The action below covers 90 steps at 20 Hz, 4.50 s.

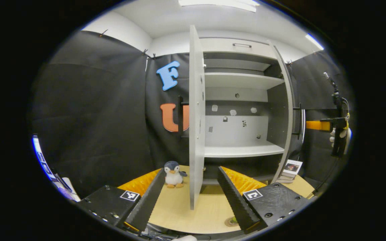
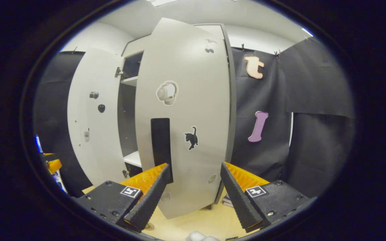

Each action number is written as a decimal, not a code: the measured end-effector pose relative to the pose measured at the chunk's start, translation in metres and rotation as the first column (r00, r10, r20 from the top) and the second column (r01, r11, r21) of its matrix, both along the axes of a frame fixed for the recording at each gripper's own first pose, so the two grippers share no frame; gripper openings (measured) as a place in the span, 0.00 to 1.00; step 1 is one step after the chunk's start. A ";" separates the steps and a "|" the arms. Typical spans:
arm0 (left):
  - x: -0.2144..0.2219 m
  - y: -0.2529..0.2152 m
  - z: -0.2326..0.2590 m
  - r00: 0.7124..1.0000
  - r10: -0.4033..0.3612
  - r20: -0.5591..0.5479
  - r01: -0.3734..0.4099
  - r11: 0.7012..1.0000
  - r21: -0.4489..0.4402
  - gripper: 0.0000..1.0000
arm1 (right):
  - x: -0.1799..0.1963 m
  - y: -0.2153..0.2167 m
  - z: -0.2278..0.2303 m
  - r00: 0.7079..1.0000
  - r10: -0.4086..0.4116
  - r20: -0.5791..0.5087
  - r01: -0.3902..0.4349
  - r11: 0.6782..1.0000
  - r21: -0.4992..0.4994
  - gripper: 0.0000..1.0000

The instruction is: Grasp the bottle in the cabinet with the left hand and place it on the coaster, then close the right door with the right hand and the left door with the left hand.

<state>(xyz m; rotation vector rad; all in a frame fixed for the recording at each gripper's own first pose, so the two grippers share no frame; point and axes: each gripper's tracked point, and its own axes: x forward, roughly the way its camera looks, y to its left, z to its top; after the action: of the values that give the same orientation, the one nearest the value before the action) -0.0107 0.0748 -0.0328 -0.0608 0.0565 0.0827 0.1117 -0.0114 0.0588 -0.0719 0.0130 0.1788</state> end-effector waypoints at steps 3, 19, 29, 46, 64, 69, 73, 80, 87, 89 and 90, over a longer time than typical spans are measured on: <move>0.003 0.005 -0.001 1.000 -0.012 0.001 0.012 1.000 0.003 1.00 | -0.014 0.010 -0.006 1.000 -0.005 0.002 0.005 1.000 -0.020 0.99; 0.104 0.125 0.065 0.995 0.049 0.090 -0.060 0.990 0.127 0.98 | -0.116 0.060 -0.090 0.990 -0.015 -0.141 0.015 1.000 -0.002 0.99; 0.151 0.112 0.089 0.987 -0.006 0.159 -0.014 0.992 0.122 0.94 | -0.145 0.045 -0.111 0.975 -0.106 -0.193 0.114 0.993 0.031 0.99; 0.151 -0.003 0.093 0.988 -0.081 0.132 0.066 0.991 0.113 0.94 | -0.119 0.015 -0.090 0.984 -0.010 -0.177 0.018 0.999 0.041 0.99; 0.098 -0.053 0.091 0.985 -0.134 0.107 0.122 0.986 0.112 0.97 | -0.116 0.009 -0.073 0.989 -0.069 -0.132 0.077 0.995 0.058 1.00; 0.053 -0.058 0.074 0.988 -0.136 0.076 0.126 0.985 0.120 0.97 | -0.113 0.003 -0.061 0.989 -0.123 -0.085 0.131 0.987 0.094 0.99; 0.024 -0.060 0.044 0.990 -0.139 0.011 0.138 0.986 0.093 0.97 | -0.111 0.002 -0.056 0.987 -0.150 -0.065 0.157 0.981 0.117 0.99; 0.011 -0.054 0.035 0.993 -0.117 0.005 0.117 0.992 0.051 0.98 | -0.110 0.015 -0.053 0.988 -0.149 -0.037 0.152 0.984 0.094 0.99; 0.009 -0.053 0.037 0.993 -0.117 0.017 0.116 0.992 0.053 0.98 | -0.113 0.017 -0.049 0.987 -0.162 -0.023 0.163 0.983 0.082 0.99; 0.010 -0.053 0.038 0.992 -0.125 0.017 0.124 0.991 0.049 0.98 | -0.114 0.016 -0.047 0.986 -0.166 -0.019 0.167 0.983 0.080 0.99; 0.010 -0.053 0.040 0.992 -0.129 0.018 0.128 0.991 0.049 0.98 | -0.115 0.017 -0.046 0.986 -0.166 -0.018 0.167 0.983 0.078 0.99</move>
<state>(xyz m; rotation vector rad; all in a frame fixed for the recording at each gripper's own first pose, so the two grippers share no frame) -0.0003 0.0214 0.0068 -0.0100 0.0372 -0.0452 -0.0030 0.0052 0.0125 0.0093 0.0231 0.0118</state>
